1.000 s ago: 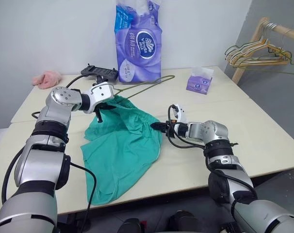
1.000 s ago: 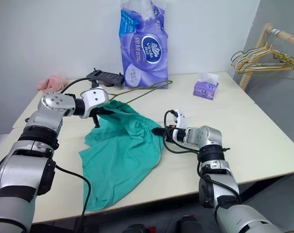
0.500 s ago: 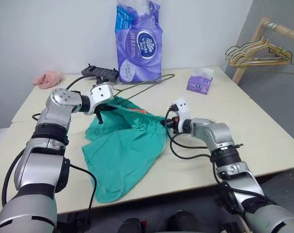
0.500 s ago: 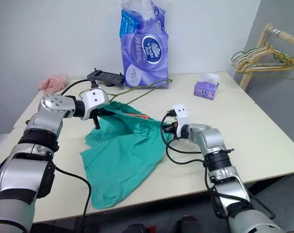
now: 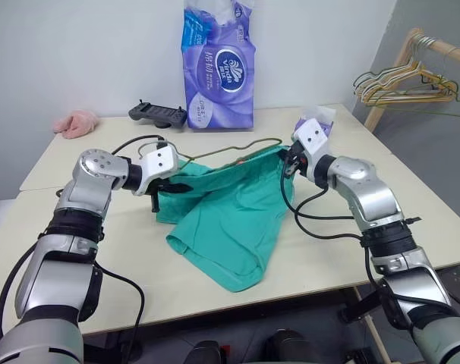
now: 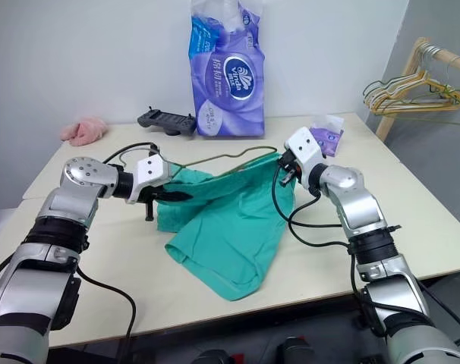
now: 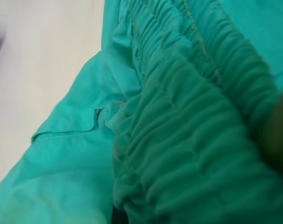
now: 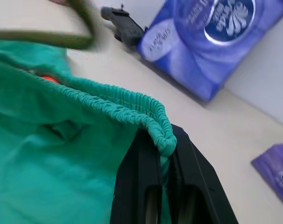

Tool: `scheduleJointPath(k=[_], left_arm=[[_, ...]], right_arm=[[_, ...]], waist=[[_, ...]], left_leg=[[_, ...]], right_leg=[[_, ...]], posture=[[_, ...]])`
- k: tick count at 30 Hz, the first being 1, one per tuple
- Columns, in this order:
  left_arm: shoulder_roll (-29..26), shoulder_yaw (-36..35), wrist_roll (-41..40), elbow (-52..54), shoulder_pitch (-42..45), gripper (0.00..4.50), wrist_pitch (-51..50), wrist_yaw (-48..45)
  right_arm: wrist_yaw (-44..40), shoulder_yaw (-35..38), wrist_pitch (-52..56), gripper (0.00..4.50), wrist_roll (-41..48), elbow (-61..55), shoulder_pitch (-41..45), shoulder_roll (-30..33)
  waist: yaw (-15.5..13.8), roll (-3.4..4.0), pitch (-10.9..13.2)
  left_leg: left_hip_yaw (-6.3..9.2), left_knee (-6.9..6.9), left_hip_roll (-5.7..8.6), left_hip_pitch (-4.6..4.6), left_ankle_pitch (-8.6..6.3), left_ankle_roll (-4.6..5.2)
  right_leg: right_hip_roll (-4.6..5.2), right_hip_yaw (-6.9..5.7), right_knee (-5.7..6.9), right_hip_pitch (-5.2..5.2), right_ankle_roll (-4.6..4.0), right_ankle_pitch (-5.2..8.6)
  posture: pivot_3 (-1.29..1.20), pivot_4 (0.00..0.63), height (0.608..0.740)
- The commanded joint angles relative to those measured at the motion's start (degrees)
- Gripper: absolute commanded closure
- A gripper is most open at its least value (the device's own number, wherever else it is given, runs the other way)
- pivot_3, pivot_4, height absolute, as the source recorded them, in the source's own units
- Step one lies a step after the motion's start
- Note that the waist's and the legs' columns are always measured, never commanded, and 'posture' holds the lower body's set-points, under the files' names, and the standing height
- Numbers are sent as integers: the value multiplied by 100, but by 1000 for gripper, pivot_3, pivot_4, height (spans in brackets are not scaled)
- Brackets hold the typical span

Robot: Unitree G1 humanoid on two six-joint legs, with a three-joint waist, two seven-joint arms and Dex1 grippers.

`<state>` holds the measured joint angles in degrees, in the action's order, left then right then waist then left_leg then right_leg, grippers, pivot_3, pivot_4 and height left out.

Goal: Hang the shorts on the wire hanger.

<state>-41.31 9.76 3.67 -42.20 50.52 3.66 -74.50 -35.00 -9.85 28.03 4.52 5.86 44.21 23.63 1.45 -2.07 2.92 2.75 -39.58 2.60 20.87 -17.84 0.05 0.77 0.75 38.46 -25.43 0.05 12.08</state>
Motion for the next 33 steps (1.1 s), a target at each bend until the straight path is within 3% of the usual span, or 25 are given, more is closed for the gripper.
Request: scheduleJointPath(k=[1, 12, 33], left_arm=[[-133, -13, 128, -183, 166, 4500, 129, 140], [-397, 302, 401, -197, 16, 4500, 441, -417], [-742, 792, 1024, -1415, 689, 4500, 1278, -311]], right_arm=[[-134, 20, 87, 4471, -103, -777, -132, 302], [-249, -160, -45, 4471, -324, -1171, 31, 557], [-833, -230, -705, 4471, -532, -714, 248, 1090]], waist=[[-2, 0, 0], [-3, 0, 0], [-71, 0, 0]], left_leg=[[1, 0, 0, -1, 0, 0], [2, -7, 0, -1, -1, 1], [3, -15, -3, -1, -2, 4]], right_leg=[[0, -1, -1, 1, 0, 0], [-2, -3, -3, 6, 0, 0], [-9, -5, -19, 18, 0, 0]], posture=[[27, 14, 740], [17, 13, 740], [9, 0, 740]])
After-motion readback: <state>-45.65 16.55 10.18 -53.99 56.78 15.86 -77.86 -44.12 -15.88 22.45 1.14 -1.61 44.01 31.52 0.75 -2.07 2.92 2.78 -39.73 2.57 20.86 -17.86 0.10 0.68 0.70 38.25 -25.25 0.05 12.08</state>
